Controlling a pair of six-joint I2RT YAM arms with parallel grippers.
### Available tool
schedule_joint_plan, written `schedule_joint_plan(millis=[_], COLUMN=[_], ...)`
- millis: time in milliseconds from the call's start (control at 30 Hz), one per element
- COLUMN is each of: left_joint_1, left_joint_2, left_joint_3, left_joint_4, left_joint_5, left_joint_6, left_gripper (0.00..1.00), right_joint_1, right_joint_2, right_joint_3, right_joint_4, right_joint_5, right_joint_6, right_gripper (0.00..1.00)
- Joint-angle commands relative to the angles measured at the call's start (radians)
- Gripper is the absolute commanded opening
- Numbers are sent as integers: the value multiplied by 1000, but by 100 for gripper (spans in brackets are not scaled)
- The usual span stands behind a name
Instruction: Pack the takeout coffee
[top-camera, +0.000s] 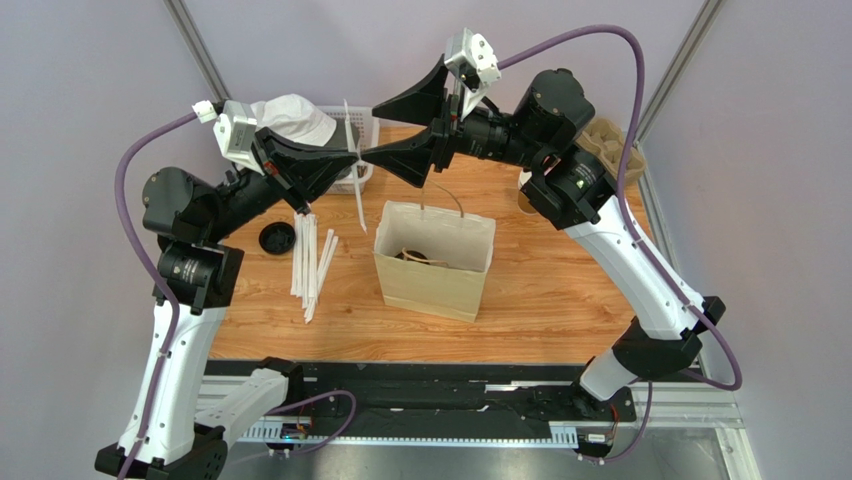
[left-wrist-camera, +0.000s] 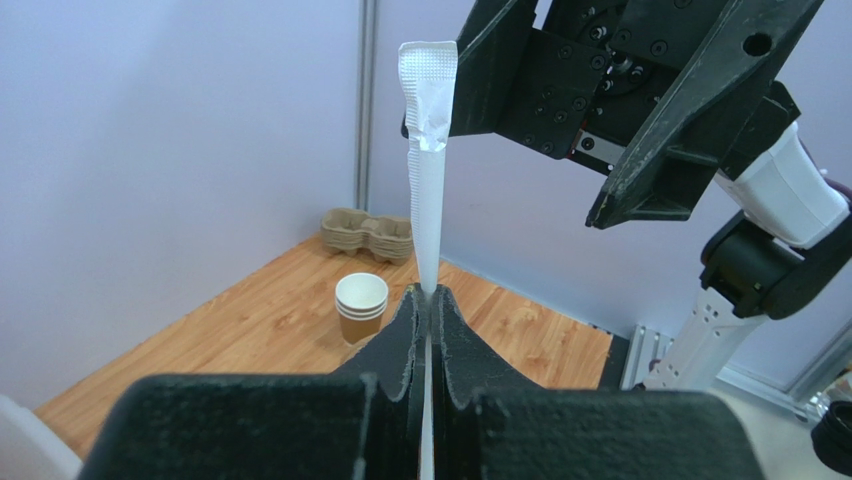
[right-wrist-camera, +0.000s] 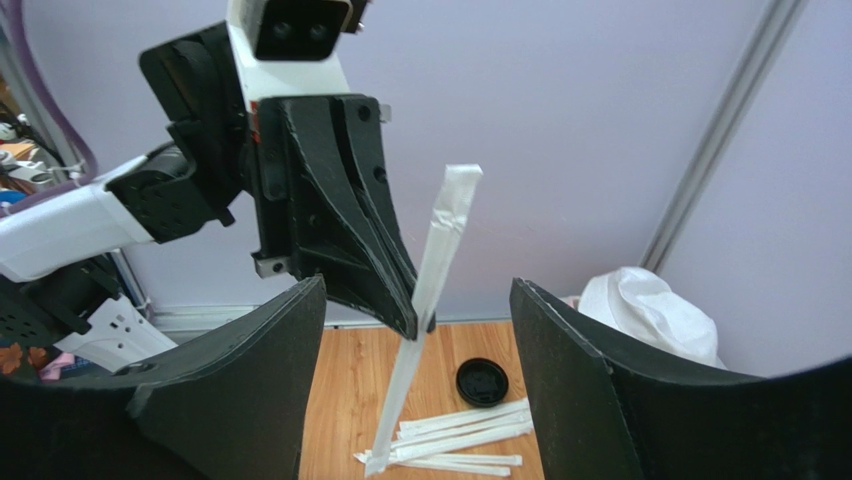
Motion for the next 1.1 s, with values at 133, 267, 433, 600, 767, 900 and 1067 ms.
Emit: schedule_joint_plan(millis=[133, 267, 433, 600, 767, 900, 1067], left_joint_1=[-32, -39, -49, -55, -53, -50, -41], left_joint_2=[-43, -54, -61, -67, -86, -113, -147], left_joint_3=[-17, -21, -18, -24, -14, -23, -56], left_joint_4=[66, 59, 43, 23, -158, -270, -351], left_joint_5=[39, 38, 33, 20, -193, -235, -344], left_joint_6=[-6, 5, 28, 40, 52, 138, 178], left_gripper=[0, 0, 0, 0, 76, 92, 94], right_joint_1=[57, 63, 72, 78, 77, 60, 38], right_joint_2=[35, 47, 71, 87, 65, 13, -73], right_joint_3=[51, 60, 91, 114, 117, 93, 48], right_joint_4=[88, 93, 67, 59, 38, -7, -138], right_joint_5=[16, 25, 28, 28, 77, 121, 158], right_joint_6=[92, 110, 110, 110, 61, -15, -86], right_gripper=[55, 38, 38, 9, 0, 0, 0])
